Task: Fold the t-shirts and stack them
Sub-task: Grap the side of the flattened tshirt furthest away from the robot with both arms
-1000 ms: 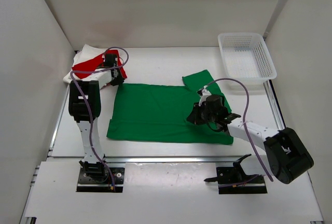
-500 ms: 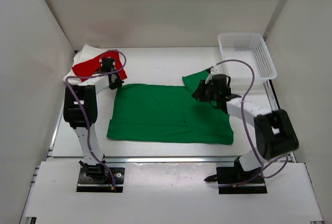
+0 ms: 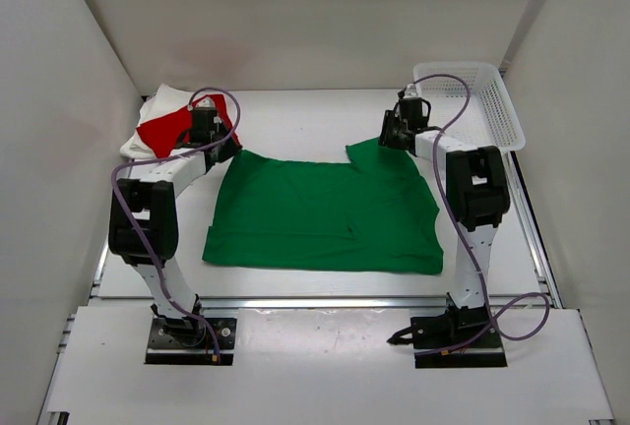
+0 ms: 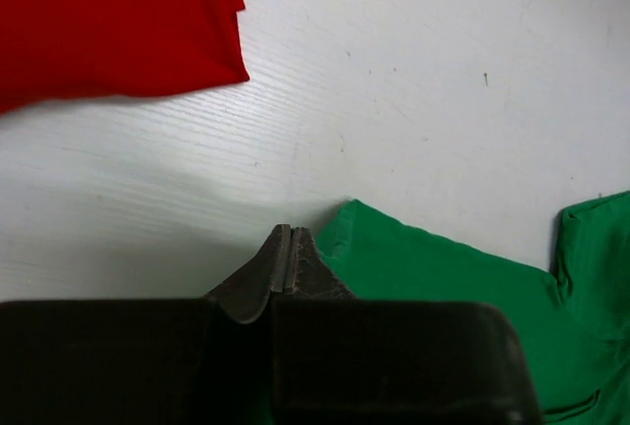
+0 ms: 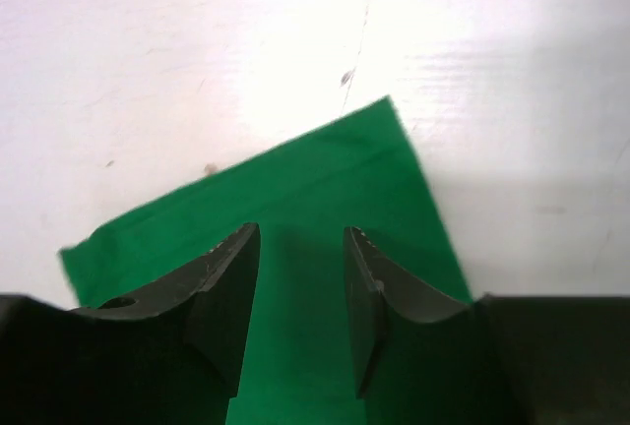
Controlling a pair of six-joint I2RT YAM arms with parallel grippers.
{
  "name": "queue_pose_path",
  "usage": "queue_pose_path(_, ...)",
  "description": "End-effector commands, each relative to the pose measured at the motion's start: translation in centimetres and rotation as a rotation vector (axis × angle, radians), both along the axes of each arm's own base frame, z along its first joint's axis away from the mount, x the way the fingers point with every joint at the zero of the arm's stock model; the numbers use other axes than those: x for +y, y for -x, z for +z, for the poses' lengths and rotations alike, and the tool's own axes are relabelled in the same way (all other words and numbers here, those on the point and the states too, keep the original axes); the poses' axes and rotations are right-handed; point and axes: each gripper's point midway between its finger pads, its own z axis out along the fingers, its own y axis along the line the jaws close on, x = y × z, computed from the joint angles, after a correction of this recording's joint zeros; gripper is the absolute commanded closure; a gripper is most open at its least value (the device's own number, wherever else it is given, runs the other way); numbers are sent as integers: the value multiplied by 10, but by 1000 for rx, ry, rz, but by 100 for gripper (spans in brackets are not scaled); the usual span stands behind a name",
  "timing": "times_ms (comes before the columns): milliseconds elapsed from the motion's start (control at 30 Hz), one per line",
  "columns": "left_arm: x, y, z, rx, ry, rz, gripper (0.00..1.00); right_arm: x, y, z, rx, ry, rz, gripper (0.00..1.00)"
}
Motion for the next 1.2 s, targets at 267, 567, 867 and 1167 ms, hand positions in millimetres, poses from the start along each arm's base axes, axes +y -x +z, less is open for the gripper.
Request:
queue_pose_path(267, -4, -3, 8, -29, 36, -8, 100, -22, -50, 3, 82, 243, -57, 60)
queue_pose_path(567, -3, -2, 9, -40, 51, -5, 100, -29, -59, -12, 181, 280, -69, 63)
queue_pose_path(867, -6, -3, 12, -56, 71, -9, 100, -39, -57, -12, 205, 289, -106, 63)
queue_pose_path(1167, -2, -1, 12, -52, 74, 4, 100, -22, -73, 12, 181, 294, -54, 100)
